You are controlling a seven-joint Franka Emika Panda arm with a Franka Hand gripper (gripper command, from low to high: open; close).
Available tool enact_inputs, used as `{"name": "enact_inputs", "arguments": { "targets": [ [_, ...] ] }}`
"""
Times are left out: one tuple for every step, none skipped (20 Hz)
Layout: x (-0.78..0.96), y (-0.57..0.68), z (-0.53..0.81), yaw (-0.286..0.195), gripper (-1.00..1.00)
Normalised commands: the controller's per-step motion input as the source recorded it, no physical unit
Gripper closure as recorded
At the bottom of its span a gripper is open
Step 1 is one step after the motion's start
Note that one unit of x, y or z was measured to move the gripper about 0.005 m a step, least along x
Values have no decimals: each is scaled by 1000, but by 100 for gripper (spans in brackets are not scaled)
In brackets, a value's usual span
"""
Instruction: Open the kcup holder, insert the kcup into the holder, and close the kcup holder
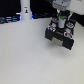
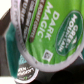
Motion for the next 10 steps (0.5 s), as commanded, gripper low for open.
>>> {"name": "enact_inputs", "arguments": {
  "targets": [
    [263,-15,-24,-27,100],
    [271,-13,-18,-28,100],
    [306,-11,0,-30,100],
    [294,-9,-2,-28,100],
    [268,-10,-24,-26,100],
    [154,-39,-76,-16,100],
    [150,-23,-70,-15,100],
    [131,2,-50,-14,100],
    [95,-11,-108,-13,100],
    [101,-9,-163,-11,100]
  ]
}}
